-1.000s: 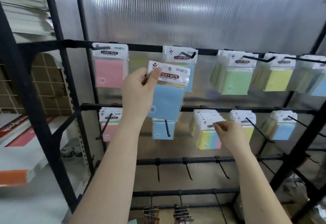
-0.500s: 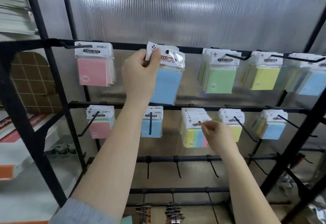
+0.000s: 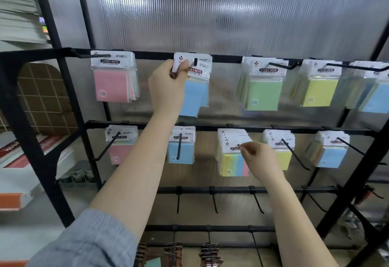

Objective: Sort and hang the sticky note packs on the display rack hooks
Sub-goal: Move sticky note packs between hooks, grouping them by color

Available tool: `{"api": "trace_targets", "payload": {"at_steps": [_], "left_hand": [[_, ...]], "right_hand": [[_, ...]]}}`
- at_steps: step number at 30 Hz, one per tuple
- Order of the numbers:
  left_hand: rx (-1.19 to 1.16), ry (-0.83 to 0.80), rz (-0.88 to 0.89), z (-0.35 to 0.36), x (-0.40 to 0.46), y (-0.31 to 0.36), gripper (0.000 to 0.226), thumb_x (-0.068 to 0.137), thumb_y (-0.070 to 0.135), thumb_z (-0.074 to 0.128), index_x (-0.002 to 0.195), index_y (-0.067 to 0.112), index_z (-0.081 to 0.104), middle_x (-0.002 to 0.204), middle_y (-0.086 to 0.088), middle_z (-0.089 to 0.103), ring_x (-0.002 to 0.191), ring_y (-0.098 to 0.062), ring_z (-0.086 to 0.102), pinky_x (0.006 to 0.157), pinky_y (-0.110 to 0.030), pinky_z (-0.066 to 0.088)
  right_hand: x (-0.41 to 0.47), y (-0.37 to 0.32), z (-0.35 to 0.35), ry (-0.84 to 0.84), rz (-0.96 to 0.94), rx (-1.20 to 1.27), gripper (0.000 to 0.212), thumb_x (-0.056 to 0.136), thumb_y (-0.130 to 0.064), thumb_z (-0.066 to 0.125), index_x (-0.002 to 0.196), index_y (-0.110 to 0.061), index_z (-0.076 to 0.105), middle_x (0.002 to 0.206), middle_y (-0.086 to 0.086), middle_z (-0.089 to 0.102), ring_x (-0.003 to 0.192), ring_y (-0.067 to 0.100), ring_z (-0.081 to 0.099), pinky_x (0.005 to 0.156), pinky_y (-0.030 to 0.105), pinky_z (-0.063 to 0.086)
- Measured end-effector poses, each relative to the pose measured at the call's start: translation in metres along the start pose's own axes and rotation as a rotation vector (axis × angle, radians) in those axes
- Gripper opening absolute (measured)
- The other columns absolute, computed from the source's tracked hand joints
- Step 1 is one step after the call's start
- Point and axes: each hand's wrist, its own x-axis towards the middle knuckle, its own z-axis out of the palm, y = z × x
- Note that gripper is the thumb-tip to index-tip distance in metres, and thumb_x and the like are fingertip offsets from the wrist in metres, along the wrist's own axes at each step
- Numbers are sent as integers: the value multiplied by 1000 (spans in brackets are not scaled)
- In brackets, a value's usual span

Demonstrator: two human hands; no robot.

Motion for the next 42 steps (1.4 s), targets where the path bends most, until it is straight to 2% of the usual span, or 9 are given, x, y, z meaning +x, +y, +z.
{"api": "trace_targets", "payload": {"at_steps": [7, 14, 18, 21, 25, 30, 35, 40, 42], "left_hand": [[106, -25, -64, 8, 14, -9, 48, 90, 37, 60, 57, 25, 28, 51, 10, 32, 45, -1, 34, 44, -16, 22], [204, 13, -160, 19, 23, -18, 51, 86, 46, 59, 58, 20, 25, 57, 5, 29, 53, -10, 24, 50, -28, 17], [225, -1, -196, 21, 26, -18, 49, 86, 41, 59, 57, 20, 26, 58, 6, 31, 54, -12, 27, 51, -27, 18], [166, 11, -221, 22, 23, -18, 45, 87, 37, 61, 58, 18, 32, 57, 6, 34, 52, -10, 28, 50, -26, 20], [72, 31, -213, 19, 11, -25, 25, 87, 39, 62, 81, 15, 58, 69, 10, 52, 64, -9, 47, 57, -25, 36], [95, 46, -224, 11, -1, -27, 25, 93, 34, 56, 107, 15, 64, 91, 10, 60, 82, -5, 56, 69, -14, 43], [112, 13, -273, 1, -16, -32, 26, 94, 31, 54, 112, 14, 62, 93, 11, 59, 83, -1, 54, 66, -3, 39], [101, -37, -395, -13, -42, -48, 25, 93, 35, 55, 111, 18, 59, 104, 4, 65, 94, -15, 63, 85, -28, 49], [97, -47, -452, -19, -56, -56, 23, 92, 35, 55, 108, 18, 59, 104, 2, 66, 96, -18, 63, 88, -34, 50]], "right_hand": [[2, 0, -1, -11, 10, 37, 26, 96, -19, 51, 114, -10, 68, 113, 4, 69, 102, 18, 62, 83, 25, 46], [7, 0, -4, 8, 13, 29, 23, 95, -16, 52, 106, -7, 70, 101, 7, 71, 95, 22, 63, 75, 23, 40], [8, 0, -7, 18, 9, 25, 23, 95, -14, 51, 98, 0, 70, 99, 14, 71, 94, 29, 64, 81, 35, 49], [11, 5, -5, 32, 39, 74, 24, 96, -14, 51, 108, -4, 69, 108, 9, 70, 91, 19, 61, 76, 26, 45], [11, 13, -4, 33, 111, 182, 34, 98, -16, 49, 129, -7, 58, 127, 6, 62, 113, 18, 57, 85, 20, 38], [13, 22, -2, 31, 231, 321, 38, 100, -16, 43, 136, -7, 51, 137, 6, 54, 125, 22, 50, 96, 29, 40], [15, 33, 5, 16, 309, 375, 39, 99, -15, 41, 137, -4, 48, 141, 11, 50, 127, 25, 48, 104, 36, 40], [18, 32, 11, 48, 338, 402, 35, 99, -10, 39, 129, 0, 55, 131, 14, 57, 114, 28, 55, 92, 33, 43], [18, 32, 15, 51, 333, 407, 31, 97, -8, 39, 116, 2, 62, 112, 17, 64, 83, 23, 58, 75, 34, 45]]}}
